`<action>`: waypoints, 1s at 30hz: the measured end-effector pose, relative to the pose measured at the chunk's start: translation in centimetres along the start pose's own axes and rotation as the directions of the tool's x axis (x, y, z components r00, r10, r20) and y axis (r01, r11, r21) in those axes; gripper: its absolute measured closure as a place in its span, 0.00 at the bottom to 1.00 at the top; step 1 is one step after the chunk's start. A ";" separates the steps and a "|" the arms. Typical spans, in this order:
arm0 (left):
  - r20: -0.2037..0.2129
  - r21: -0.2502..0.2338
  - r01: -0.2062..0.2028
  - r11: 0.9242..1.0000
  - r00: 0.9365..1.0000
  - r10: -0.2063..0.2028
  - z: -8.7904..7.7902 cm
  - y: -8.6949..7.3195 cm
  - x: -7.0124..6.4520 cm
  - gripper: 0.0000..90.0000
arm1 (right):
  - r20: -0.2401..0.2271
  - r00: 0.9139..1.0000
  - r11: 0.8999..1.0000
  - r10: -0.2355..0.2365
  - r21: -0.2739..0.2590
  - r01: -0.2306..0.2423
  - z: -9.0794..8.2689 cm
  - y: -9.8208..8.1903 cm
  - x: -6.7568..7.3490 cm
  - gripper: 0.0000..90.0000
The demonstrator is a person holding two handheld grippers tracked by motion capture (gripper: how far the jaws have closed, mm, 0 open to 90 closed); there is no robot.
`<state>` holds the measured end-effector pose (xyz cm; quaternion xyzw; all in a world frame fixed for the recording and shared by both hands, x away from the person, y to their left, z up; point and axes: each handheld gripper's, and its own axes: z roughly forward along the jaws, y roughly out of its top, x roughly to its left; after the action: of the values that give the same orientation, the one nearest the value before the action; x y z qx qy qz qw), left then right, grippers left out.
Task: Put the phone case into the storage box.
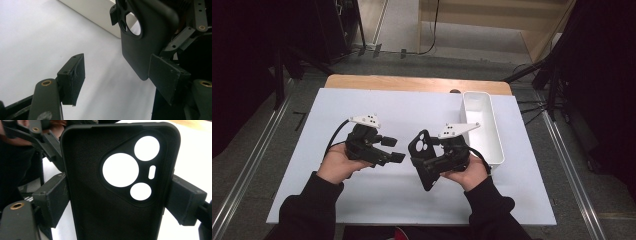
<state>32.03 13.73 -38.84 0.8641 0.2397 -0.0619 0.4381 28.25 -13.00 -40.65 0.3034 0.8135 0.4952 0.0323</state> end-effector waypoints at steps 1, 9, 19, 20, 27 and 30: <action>-0.008 0.001 0.000 1.000 1.000 0.000 0.1 -0.2 0.1 0.32 | 0.001 1.000 1.000 0.001 0.004 -0.001 0.0 0.0 -0.1 0.14; -0.025 -0.012 -0.013 1.000 1.000 0.012 0.5 -1.4 0.4 0.32 | -0.022 1.000 1.000 -0.008 0.030 0.009 -0.3 0.1 -0.3 0.14; -0.042 -0.043 -0.010 0.999 0.999 0.008 0.2 -3.8 1.0 0.32 | -0.023 1.000 1.000 -0.012 0.018 0.012 -0.7 0.3 -0.8 0.14; -0.041 -0.042 -0.009 0.999 0.999 0.007 0.1 -4.0 1.1 0.32 | -0.023 1.000 1.000 -0.012 0.015 0.012 -0.7 0.3 -0.8 0.14; -0.047 -0.023 -0.002 1.000 0.999 0.001 0.0 -5.7 0.9 0.32 | -0.025 1.000 1.000 -0.003 0.018 0.004 -0.8 0.4 -1.0 0.14; -0.045 -0.024 0.004 1.000 0.999 -0.005 0.0 -6.4 0.7 0.32 | -0.028 1.000 1.000 -0.004 0.021 0.004 -0.7 0.4 -1.1 0.14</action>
<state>29.68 17.19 -43.67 0.8595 0.2524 -0.0406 0.4426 29.06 -14.00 -40.20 0.2952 0.8195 0.4909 0.0187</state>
